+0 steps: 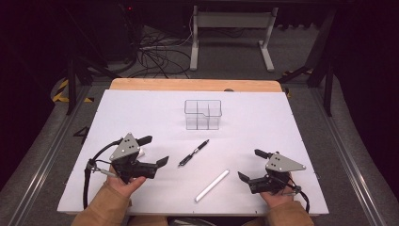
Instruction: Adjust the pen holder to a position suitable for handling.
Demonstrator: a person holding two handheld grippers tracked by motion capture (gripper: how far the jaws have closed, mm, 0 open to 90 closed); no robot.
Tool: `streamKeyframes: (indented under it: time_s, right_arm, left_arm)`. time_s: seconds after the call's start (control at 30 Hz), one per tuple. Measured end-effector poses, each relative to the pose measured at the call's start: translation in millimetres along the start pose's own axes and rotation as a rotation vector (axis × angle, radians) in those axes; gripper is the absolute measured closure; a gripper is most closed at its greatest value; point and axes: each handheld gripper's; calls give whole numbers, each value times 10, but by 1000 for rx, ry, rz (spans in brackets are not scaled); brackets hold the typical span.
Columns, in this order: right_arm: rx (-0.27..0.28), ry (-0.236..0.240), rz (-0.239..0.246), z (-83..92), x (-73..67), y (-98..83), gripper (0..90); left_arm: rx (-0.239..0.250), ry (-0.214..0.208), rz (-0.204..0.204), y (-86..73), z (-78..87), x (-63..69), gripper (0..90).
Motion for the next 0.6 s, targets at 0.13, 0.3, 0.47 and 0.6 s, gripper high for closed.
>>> streamKeyframes:
  time_s: [0.13,0.3,0.47,0.6]
  right_arm:
    - [1,2,0,1,-2,0,11]
    - [2,7,0,-2,-8,0,13]
    - [3,9,-1,0,-8,1,13]
    - [3,10,-1,-2,-8,0,13]
  left_arm:
    - [-9,-8,-12,43,-61,33,115]
    - [-17,-17,-20,88,-133,74,117]
    - [-32,-29,-26,133,-194,119,119]
    - [-33,-37,-14,168,-213,134,124]
Point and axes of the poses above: each handheld gripper's, and its own axes: z roughly backward along the jaws, y roughly out of its top, x roughly to its right, and after that the axes turned 12 degrees about z, right-handed
